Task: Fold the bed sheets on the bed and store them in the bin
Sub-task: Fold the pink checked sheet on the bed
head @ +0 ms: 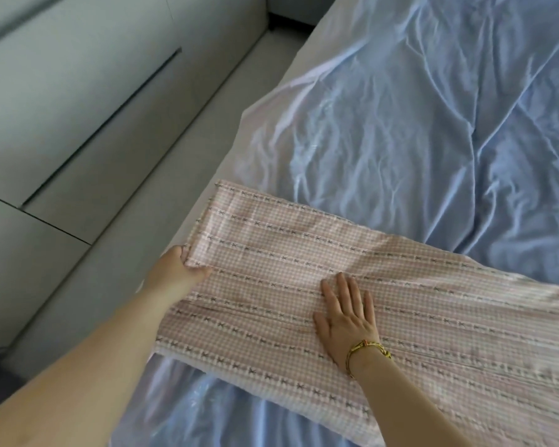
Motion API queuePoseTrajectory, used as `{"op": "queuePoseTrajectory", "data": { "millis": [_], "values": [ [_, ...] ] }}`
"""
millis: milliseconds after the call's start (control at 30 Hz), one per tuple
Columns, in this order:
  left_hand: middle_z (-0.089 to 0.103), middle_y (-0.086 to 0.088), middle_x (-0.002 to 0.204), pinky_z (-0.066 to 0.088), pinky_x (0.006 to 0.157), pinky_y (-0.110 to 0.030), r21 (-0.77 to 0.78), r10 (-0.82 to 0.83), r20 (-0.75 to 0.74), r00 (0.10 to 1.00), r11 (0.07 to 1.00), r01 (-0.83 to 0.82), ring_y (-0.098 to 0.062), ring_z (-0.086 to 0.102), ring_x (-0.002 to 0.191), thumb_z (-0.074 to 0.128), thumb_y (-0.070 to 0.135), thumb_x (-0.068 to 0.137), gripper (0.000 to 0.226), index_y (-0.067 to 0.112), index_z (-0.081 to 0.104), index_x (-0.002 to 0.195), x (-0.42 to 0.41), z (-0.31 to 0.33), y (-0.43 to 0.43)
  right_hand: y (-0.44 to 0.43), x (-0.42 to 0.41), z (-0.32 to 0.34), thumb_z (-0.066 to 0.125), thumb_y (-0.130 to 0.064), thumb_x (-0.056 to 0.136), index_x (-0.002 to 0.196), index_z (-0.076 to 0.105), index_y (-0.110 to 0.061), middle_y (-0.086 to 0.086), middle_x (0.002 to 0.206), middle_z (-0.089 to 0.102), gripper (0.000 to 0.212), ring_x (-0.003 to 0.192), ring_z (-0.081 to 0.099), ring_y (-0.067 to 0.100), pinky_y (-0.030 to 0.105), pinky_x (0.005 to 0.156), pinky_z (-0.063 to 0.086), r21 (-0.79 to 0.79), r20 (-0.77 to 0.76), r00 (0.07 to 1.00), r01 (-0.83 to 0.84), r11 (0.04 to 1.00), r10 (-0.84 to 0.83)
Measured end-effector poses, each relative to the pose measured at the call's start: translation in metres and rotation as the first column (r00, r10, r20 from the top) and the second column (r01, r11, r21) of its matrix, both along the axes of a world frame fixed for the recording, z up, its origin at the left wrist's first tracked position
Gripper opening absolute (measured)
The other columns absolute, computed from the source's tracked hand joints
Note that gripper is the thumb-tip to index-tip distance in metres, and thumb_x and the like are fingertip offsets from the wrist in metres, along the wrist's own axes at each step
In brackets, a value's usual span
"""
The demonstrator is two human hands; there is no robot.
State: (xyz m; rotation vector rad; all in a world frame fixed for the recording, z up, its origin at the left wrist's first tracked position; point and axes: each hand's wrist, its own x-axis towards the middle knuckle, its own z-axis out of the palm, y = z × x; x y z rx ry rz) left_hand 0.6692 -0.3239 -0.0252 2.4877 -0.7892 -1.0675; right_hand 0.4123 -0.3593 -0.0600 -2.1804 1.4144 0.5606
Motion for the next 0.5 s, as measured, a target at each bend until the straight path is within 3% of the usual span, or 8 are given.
{"op": "queuePoseTrajectory", "data": {
  "millis": [100, 200, 267, 333, 367, 400, 433, 500],
  "values": [
    [0.054, -0.014, 0.121, 0.038, 0.083, -0.030, -0.062, 0.023, -0.074, 0.997, 0.998, -0.027, -0.024, 0.053, 0.098, 0.064, 0.017, 0.086, 0.014, 0.011, 0.056, 0.095, 0.003, 0.006, 0.001, -0.001, 0.000, 0.008, 0.010, -0.049, 0.095, 0.145, -0.018, -0.021, 0.002, 0.151, -0.027, 0.063, 0.137, -0.028, 0.017, 0.035, 0.108, -0.021, 0.032, -0.036, 0.999, 0.033, 0.999, -0.032],
    [0.062, -0.007, 0.093, 0.043, 0.080, -0.032, -0.198, 0.007, -0.291, 0.957, 0.978, -0.067, -0.022, 0.056, 0.082, 0.067, 0.008, 0.082, 0.012, 0.013, 0.057, 0.081, -0.002, 0.031, -0.001, -0.006, 0.001, 0.020, 0.028, -0.040, 0.099, 0.147, -0.008, -0.022, 0.001, 0.154, -0.019, 0.063, 0.142, -0.018, 0.018, 0.036, 0.114, -0.012, 0.112, 0.012, 0.996, 0.086, 0.990, -0.088],
    [0.068, 0.001, 0.082, 0.047, 0.077, -0.031, -0.295, -0.081, -0.399, 0.913, 0.954, -0.044, -0.020, 0.062, 0.080, 0.078, 0.015, 0.069, 0.022, 0.016, 0.060, 0.082, -0.015, 0.060, -0.002, -0.010, 0.008, 0.039, 0.040, -0.033, 0.097, 0.147, 0.014, -0.020, 0.003, 0.155, 0.009, 0.058, 0.142, 0.016, 0.021, 0.037, 0.117, 0.015, 0.282, 0.186, 0.918, 0.293, 0.914, -0.351],
    [0.072, 0.004, 0.077, 0.049, 0.074, -0.029, -0.360, -0.191, -0.461, 0.867, 0.933, 0.014, -0.017, 0.066, 0.077, 0.079, 0.032, 0.044, 0.043, 0.018, 0.064, 0.082, -0.035, 0.089, -0.003, -0.011, 0.015, 0.073, 0.044, -0.022, 0.096, 0.132, 0.041, -0.014, 0.003, 0.132, 0.047, 0.037, 0.107, 0.053, 0.016, 0.029, 0.092, 0.043, 0.615, 0.398, 0.518, 0.461, 0.640, -0.757],
    [0.073, 0.004, 0.077, 0.050, 0.073, -0.027, -0.382, -0.253, -0.465, 0.848, 0.922, 0.065, -0.014, 0.067, 0.075, 0.077, 0.036, 0.039, 0.048, 0.018, 0.066, 0.082, -0.051, 0.103, -0.006, -0.012, 0.014, 0.095, 0.044, -0.022, 0.096, 0.120, 0.048, -0.017, 0.002, 0.120, 0.056, 0.025, 0.096, 0.057, 0.014, 0.028, 0.086, 0.044, 0.753, 0.437, 0.262, 0.416, 0.509, -0.860],
    [0.073, 0.006, 0.076, 0.051, 0.072, -0.023, -0.405, -0.303, -0.465, 0.832, 0.908, 0.105, -0.009, 0.067, 0.074, 0.077, 0.034, 0.041, 0.044, 0.019, 0.067, 0.081, -0.063, 0.111, -0.006, -0.009, 0.016, 0.112, 0.044, -0.026, 0.096, 0.113, 0.050, -0.022, 0.000, 0.113, 0.061, 0.019, 0.093, 0.059, 0.014, 0.030, 0.084, 0.046, 0.834, 0.437, 0.093, 0.330, 0.442, -0.895],
    [0.073, 0.007, 0.076, 0.051, 0.073, -0.021, -0.437, -0.371, -0.447, 0.814, 0.885, 0.163, -0.006, 0.067, 0.073, 0.079, 0.030, 0.048, 0.036, 0.020, 0.068, 0.081, -0.082, 0.122, -0.011, -0.007, 0.010, 0.130, 0.047, -0.034, 0.094, 0.109, 0.052, -0.025, -0.001, 0.108, 0.063, 0.019, 0.094, 0.061, 0.014, 0.032, 0.083, 0.049, 0.860, 0.456, 0.013, 0.254, 0.444, -0.890],
    [0.073, 0.010, 0.080, 0.051, 0.077, -0.022, -0.463, -0.470, -0.370, 0.801, 0.841, 0.280, -0.005, 0.067, 0.077, 0.079, 0.026, 0.064, 0.017, 0.027, 0.071, 0.079, -0.113, 0.134, -0.016, -0.003, 0.006, 0.148, 0.058, -0.046, 0.080, 0.111, 0.054, -0.024, -0.002, 0.105, 0.064, 0.038, 0.096, 0.062, 0.013, 0.033, 0.082, 0.052, 0.822, 0.538, 0.014, 0.215, 0.528, -0.843]
  ]
}}
